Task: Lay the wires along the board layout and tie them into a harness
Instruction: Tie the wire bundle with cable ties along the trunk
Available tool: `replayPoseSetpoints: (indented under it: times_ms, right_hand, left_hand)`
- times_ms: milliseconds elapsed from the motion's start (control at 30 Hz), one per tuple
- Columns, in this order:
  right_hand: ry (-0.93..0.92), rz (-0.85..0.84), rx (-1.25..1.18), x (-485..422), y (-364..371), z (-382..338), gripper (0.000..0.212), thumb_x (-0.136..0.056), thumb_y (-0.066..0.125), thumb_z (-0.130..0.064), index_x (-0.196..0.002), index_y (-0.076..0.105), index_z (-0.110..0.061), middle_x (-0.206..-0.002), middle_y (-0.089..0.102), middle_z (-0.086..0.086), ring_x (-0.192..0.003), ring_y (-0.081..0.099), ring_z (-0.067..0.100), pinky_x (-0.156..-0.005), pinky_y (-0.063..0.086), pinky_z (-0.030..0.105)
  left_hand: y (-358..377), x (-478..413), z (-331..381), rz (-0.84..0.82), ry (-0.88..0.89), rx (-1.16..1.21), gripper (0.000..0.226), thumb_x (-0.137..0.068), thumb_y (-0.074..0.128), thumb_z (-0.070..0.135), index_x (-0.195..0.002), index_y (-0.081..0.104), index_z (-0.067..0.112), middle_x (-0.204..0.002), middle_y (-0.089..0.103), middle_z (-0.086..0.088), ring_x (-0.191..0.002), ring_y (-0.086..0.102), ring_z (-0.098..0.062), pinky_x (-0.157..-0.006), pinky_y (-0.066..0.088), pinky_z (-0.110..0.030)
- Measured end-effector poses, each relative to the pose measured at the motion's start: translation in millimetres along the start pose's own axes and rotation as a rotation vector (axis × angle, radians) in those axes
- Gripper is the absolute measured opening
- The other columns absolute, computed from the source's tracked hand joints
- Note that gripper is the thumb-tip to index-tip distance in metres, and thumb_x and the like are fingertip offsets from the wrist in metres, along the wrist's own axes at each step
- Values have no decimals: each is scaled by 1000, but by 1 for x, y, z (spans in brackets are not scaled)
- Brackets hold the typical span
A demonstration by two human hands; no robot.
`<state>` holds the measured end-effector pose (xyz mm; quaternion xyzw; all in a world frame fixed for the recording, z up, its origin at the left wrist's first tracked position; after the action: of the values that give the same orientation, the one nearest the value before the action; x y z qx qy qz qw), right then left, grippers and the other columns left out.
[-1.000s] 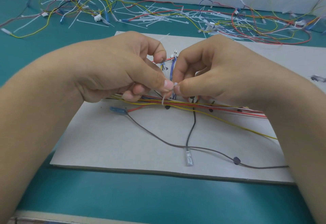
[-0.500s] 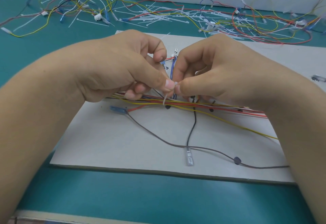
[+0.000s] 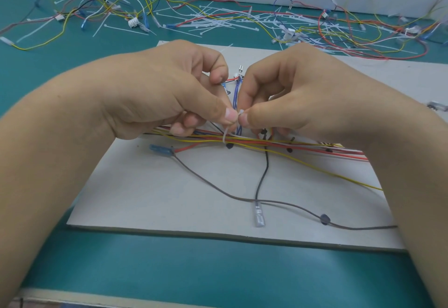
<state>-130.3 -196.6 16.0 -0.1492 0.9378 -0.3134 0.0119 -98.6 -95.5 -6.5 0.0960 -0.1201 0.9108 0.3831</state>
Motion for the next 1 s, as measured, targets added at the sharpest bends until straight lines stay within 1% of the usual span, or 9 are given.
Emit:
replayPoseSetpoints:
  times_ms: [167,233,300,367,600,733,833,933,1000]
  right_hand:
    - [-15,-11,8,0,0,-1,8,-82,74,-2,-78,73,-9,-56,67,1,-43,52,6,-45,40,16]
    - [-23,-17,17,0,1,-1,7,-83,74,-3,-78,73,-9,-58,67,2,-44,52,7,-46,41,17]
    - [-25,-19,14,0,1,-2,6,-83,75,-5,-79,73,-9,-59,67,2,-46,52,9,-46,41,20]
    - [-26,-19,10,0,1,-2,6,-83,75,-5,-79,73,-9,-59,67,3,-47,52,9,-46,41,21]
    - [-40,-24,31,1,1,-3,7,-83,75,-5,-79,73,-10,-59,67,3,-47,51,8,-46,41,21]
    - [-50,-26,49,2,2,-5,7,-83,75,-5,-78,73,-10,-57,64,1,-45,50,7,-46,39,16]
    - [-53,-23,78,3,2,-6,7,-82,75,-8,-76,73,-12,-53,62,-3,-44,50,5,-45,39,16]
    - [-60,-15,118,3,2,-7,7,-81,76,-13,-75,72,-14,-53,62,-3,-44,50,6,-44,40,18]
    - [-68,-1,134,3,1,-9,7,-81,75,-14,-74,72,-15,-54,62,-3,-45,50,7,-44,41,21]
  left_hand:
    - [1,-1,0,-4,9,0,56,-62,86,-5,-81,39,18,-76,67,-20,-33,36,-10,-34,31,-15]
    - [1,-1,0,-7,6,-4,55,-63,85,-3,-81,38,18,-76,68,-20,-33,36,-10,-34,31,-14]
    - [1,-1,-1,-10,3,-2,57,-63,86,-7,-82,38,18,-76,69,-20,-33,36,-10,-35,32,-14]
    - [2,-2,-1,-15,5,4,54,-65,83,-6,-82,38,18,-76,69,-21,-33,36,-11,-35,32,-14]
    - [2,-2,-1,-19,11,16,47,-67,77,-2,-81,37,18,-76,70,-22,-34,35,-11,-35,31,-15]
    - [2,-3,-3,-11,7,15,46,-67,78,-2,-81,38,18,-76,69,-21,-34,35,-11,-35,32,-14]
    - [1,-2,-2,-7,11,11,46,-67,78,-2,-82,38,18,-78,70,-23,-34,36,-11,-35,32,-14]
    - [1,0,0,-18,15,23,45,-68,78,-2,-82,39,17,-78,68,-24,-34,36,-10,-34,32,-15]
    - [1,1,1,-19,17,8,50,-67,81,-6,-82,39,17,-78,67,-23,-34,36,-10,-34,32,-16]
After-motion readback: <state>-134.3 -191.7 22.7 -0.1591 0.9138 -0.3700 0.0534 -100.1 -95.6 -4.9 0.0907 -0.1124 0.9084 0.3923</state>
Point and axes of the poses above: each hand's wrist, its own x-axis away from the middle knuckle, its own y-axis out of the palm, z = x × y, the point moved 10 cm from there along -x, towards the middle knuckle
